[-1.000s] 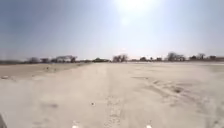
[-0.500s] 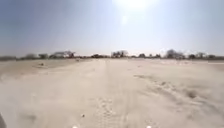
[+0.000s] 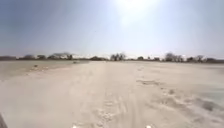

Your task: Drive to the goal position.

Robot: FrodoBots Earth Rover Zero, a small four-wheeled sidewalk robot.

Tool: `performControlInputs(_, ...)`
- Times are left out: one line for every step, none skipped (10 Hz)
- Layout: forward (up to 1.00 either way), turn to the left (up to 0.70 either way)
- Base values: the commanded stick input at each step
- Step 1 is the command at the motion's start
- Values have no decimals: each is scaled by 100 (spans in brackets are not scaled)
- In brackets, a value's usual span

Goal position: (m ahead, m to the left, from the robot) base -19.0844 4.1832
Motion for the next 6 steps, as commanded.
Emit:
performControlInputs(70, 0)
performControlInputs(70, 0)
performControlInputs(70, 0)
performControlInputs(70, 0)
performControlInputs(70, 0)
performControlInputs(70, 0)
